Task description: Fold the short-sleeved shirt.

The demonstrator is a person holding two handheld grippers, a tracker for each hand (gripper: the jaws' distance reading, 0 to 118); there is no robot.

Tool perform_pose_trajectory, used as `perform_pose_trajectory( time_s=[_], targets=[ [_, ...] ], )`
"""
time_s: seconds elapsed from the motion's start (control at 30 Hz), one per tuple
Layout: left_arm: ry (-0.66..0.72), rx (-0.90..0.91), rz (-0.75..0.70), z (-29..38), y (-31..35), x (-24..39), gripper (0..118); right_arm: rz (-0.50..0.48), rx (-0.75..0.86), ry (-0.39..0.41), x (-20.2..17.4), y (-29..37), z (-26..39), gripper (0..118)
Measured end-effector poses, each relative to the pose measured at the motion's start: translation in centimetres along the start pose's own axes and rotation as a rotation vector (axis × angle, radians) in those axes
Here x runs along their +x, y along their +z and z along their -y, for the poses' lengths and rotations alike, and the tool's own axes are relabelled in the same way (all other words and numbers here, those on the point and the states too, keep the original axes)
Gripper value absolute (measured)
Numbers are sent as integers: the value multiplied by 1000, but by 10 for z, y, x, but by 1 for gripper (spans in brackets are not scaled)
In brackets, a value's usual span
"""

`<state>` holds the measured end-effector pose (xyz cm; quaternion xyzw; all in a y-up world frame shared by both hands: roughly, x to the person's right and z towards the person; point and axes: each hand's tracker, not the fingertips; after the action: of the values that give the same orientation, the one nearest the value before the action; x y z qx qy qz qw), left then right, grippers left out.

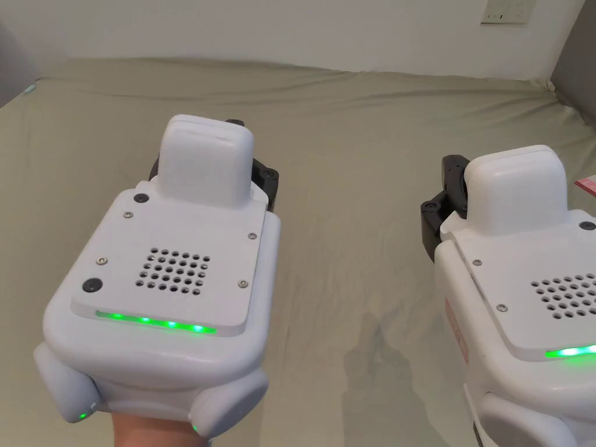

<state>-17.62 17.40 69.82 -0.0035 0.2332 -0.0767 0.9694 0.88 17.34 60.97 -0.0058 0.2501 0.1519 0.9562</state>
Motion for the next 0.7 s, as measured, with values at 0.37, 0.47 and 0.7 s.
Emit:
perform_pose_trajectory(
  time_s=[0.37,0.47,0.7],
  targets=[
    [-5,1,3,1,1,6,0,7,7,-6,2,4,-1,2],
    [-5,0,7,0,1,7,0,9,12,-11,2,5,-2,2],
    [-4,5,3,-1,3,5,0,10,13,-15,0,7,-2,2]
  ],
)
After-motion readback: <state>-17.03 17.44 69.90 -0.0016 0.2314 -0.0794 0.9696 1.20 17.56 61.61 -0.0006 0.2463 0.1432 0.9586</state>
